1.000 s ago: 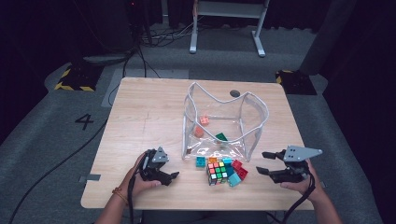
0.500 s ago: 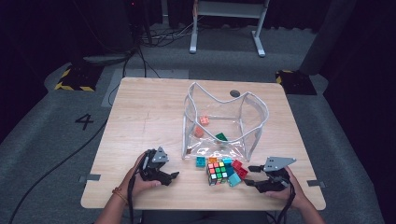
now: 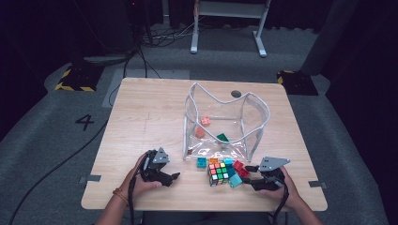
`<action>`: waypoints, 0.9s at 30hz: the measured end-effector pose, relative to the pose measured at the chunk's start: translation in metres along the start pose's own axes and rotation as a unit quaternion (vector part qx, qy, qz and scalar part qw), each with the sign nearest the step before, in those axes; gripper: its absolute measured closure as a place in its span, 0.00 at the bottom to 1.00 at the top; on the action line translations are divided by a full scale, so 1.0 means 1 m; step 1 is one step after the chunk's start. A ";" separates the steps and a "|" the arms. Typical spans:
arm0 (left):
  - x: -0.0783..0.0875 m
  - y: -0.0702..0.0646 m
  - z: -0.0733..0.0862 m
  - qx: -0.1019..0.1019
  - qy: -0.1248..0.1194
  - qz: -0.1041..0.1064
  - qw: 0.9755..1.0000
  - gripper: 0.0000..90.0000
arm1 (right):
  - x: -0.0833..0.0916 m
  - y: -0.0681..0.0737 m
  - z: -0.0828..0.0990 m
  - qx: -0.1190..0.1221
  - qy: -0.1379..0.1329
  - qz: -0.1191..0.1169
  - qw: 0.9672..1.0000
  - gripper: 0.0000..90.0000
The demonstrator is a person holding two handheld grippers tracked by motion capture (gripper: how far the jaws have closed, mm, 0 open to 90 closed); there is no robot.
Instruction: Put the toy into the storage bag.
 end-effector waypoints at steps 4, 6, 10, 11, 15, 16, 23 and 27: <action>0.000 0.000 0.000 0.000 0.000 0.000 1.000 0.15 | -0.001 0.000 -0.001 0.004 -0.003 0.004 1.000 0.63; 0.000 0.000 0.000 0.000 -0.001 -0.001 1.000 0.15 | 0.002 -0.002 -0.001 0.007 -0.003 0.006 1.000 0.65; 0.000 0.000 0.000 0.000 0.000 0.000 1.000 0.15 | 0.008 -0.006 0.000 0.010 -0.013 0.009 1.000 0.66; 0.000 0.000 0.000 -0.002 0.001 0.000 1.000 0.15 | 0.010 -0.007 0.000 0.003 -0.011 0.010 1.000 0.66; 0.000 0.000 0.000 -0.002 0.001 -0.001 1.000 0.15 | 0.017 -0.011 0.002 0.000 -0.017 0.014 1.000 0.66; 0.000 0.000 0.000 -0.002 0.001 0.000 1.000 0.15 | 0.019 -0.013 0.003 0.001 -0.017 0.017 1.000 0.66; 0.000 0.001 0.000 -0.003 0.001 -0.002 1.000 0.15 | 0.029 -0.022 0.004 -0.010 -0.027 0.031 0.999 0.66; 0.000 0.000 0.000 -0.002 0.001 -0.001 1.000 0.15 | 0.035 -0.027 0.003 -0.010 -0.031 0.041 0.999 0.66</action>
Point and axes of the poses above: each handheld gripper's, and its own axes: x roughly backward along the jaws, z roughly out of its underside, y roughly to its left, the point moved 9 cm from there along -x, roughly forward along the jaws, and after that the axes turned 4 degrees about y, right-handed, at the moved point
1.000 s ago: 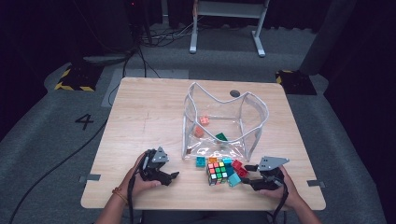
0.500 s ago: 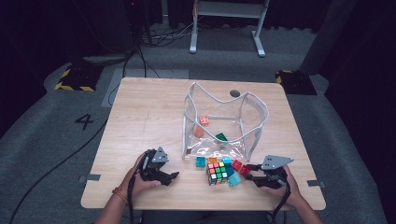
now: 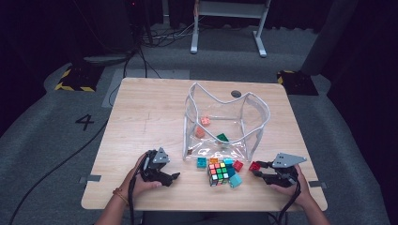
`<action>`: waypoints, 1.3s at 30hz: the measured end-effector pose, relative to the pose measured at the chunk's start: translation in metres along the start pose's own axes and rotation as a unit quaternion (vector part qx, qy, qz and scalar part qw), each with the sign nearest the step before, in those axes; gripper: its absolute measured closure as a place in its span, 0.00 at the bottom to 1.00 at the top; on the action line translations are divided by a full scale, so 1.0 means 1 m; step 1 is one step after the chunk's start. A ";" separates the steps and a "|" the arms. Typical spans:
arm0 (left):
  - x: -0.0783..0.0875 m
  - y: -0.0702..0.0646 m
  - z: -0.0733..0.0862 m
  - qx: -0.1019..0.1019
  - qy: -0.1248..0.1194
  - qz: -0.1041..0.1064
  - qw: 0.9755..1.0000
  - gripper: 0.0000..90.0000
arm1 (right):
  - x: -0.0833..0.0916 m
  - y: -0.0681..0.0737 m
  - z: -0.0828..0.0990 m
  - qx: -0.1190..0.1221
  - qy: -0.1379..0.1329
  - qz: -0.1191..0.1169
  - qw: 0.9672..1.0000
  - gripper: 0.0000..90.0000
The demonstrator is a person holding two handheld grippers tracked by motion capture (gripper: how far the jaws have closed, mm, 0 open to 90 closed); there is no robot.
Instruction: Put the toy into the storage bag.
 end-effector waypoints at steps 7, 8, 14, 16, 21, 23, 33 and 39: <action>0.000 0.000 0.000 0.001 0.000 0.001 1.000 0.15 | 0.015 -0.020 -0.005 -0.018 -0.019 0.026 0.999 0.66; 0.000 0.000 0.000 0.000 0.000 0.000 1.000 0.15 | 0.017 -0.022 -0.006 -0.021 -0.020 0.029 0.999 0.66; 0.000 0.000 0.000 0.000 0.000 0.000 1.000 0.15 | 0.035 -0.039 -0.016 -0.026 -0.040 0.051 0.998 0.66; 0.000 0.000 0.000 0.001 0.001 0.001 1.000 0.15 | 0.041 -0.044 -0.020 -0.026 -0.045 0.060 0.997 0.66; 0.000 0.000 0.000 0.001 0.001 0.001 1.000 0.15 | 0.054 -0.055 -0.032 -0.027 -0.059 0.075 0.995 0.66; 0.000 0.000 0.000 0.001 0.001 0.001 1.000 0.15 | 0.056 -0.057 -0.035 -0.025 -0.060 0.078 0.995 0.66; 0.000 0.000 0.000 0.000 0.000 0.000 1.000 0.15 | 0.082 -0.080 -0.078 -0.009 -0.074 0.098 0.992 0.66; 0.000 0.000 0.000 0.000 0.000 0.000 1.000 0.15 | 0.087 -0.086 -0.097 -0.005 -0.078 0.098 0.992 0.66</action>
Point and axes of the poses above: each handheld gripper's, and its own axes: x roughly backward along the jaws, z roughly out of its underside, y roughly to its left, the point moved 9 cm from there along -x, roughly forward along the jaws, and after that the axes turned 4 degrees about y, right-handed, at the moved point
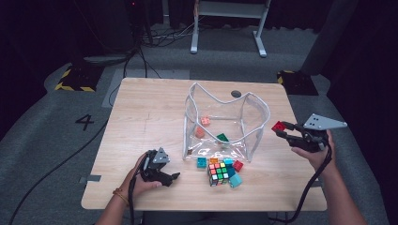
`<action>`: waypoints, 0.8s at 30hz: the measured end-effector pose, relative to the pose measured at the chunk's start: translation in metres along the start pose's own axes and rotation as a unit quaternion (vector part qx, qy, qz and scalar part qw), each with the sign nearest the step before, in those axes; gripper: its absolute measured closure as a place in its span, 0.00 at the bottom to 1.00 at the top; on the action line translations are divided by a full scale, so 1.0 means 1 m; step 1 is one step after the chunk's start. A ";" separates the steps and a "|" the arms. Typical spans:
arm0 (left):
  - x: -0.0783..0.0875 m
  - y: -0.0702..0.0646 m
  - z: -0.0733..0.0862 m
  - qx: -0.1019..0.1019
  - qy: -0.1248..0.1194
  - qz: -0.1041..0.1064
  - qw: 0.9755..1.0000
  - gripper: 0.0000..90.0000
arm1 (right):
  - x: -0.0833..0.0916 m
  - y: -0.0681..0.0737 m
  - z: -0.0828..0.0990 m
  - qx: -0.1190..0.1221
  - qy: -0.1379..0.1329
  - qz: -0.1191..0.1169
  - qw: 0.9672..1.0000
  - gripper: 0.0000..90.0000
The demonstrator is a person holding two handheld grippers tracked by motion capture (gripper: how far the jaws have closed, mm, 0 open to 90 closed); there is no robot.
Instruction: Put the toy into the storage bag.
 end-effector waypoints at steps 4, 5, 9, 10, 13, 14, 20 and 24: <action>0.000 0.000 0.000 0.000 0.000 0.000 1.000 0.15 | 0.002 -0.008 -0.020 0.004 -0.004 0.008 1.000 0.66; 0.000 0.000 0.000 0.000 0.000 0.000 1.000 0.15 | 0.003 -0.010 -0.024 0.006 -0.007 0.007 1.000 0.66; 0.000 0.000 0.000 0.000 0.000 0.000 1.000 0.15 | 0.002 -0.016 -0.038 0.006 -0.007 0.006 1.000 0.66; 0.000 0.000 0.000 0.000 0.000 0.000 1.000 0.15 | 0.002 -0.016 -0.038 0.006 -0.007 0.006 1.000 0.66; 0.000 -0.001 0.000 0.002 0.000 0.002 1.000 0.15 | -0.002 -0.021 -0.051 0.013 -0.007 0.006 1.000 0.66; 0.000 -0.001 0.000 0.002 0.000 0.002 1.000 0.15 | -0.003 -0.022 -0.054 0.018 -0.005 0.006 1.000 0.66; 0.000 0.000 0.000 0.001 0.000 0.001 1.000 0.15 | -0.016 -0.017 -0.071 0.031 0.007 0.001 1.000 0.66; 0.000 0.000 0.000 0.001 0.000 0.001 1.000 0.15 | -0.027 -0.010 -0.080 0.041 0.010 -0.016 0.999 0.66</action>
Point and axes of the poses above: each handheld gripper's, and its own axes: x roughly backward along the jaws, z roughly out of its underside, y roughly to its left, the point moved 9 cm from there along -x, roughly forward along the jaws, and after that the axes turned 4 degrees about y, right-handed, at the moved point
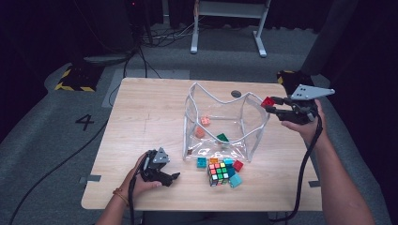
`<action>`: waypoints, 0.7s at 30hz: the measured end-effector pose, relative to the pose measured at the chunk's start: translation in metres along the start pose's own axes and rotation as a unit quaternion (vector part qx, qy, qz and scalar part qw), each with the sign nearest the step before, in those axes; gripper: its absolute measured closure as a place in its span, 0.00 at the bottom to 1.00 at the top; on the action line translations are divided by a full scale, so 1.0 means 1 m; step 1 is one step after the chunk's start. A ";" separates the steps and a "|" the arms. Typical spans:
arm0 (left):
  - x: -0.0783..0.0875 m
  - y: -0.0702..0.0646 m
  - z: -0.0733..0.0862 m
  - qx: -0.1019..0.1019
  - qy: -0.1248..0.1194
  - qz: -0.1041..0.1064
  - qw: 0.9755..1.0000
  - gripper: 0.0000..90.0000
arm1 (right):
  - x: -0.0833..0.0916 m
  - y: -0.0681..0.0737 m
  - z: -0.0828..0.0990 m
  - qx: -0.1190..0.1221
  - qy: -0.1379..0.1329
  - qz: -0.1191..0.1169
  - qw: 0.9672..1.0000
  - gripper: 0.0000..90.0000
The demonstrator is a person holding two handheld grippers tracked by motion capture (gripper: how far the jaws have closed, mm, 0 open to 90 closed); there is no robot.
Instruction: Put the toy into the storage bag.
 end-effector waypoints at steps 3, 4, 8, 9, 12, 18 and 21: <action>0.000 0.000 0.000 0.000 0.000 0.000 1.000 0.15 | -0.011 0.006 -0.007 0.011 0.004 -0.015 1.000 0.66; 0.000 0.000 0.000 0.000 0.000 0.000 1.000 0.15 | -0.013 0.008 -0.007 0.012 0.009 -0.018 1.000 0.66; 0.000 0.000 0.000 0.000 0.000 0.000 1.000 0.15 | -0.023 0.013 -0.011 0.025 0.015 -0.036 0.999 0.66; 0.000 0.000 0.000 0.000 0.000 0.000 1.000 0.15 | -0.026 0.015 -0.012 0.031 0.018 -0.042 0.998 0.66; 0.000 0.000 0.000 0.000 0.000 0.000 1.000 0.15 | -0.034 0.019 -0.015 0.050 0.026 -0.057 0.997 0.66; 0.000 0.000 0.000 0.000 0.000 0.000 1.000 0.15 | -0.051 0.028 -0.022 0.076 0.054 -0.089 0.992 0.66; 0.000 0.000 0.000 0.000 0.000 0.000 1.000 0.15 | -0.061 0.033 -0.025 0.095 0.078 -0.102 0.987 0.66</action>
Point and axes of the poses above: each handheld gripper's, and its own axes: x roughly backward along the jaws, z roughly out of its underside, y roughly to its left, the point moved 9 cm from there along -x, roughly forward along the jaws, and after that the axes turned 4 degrees about y, right-handed, at the moved point
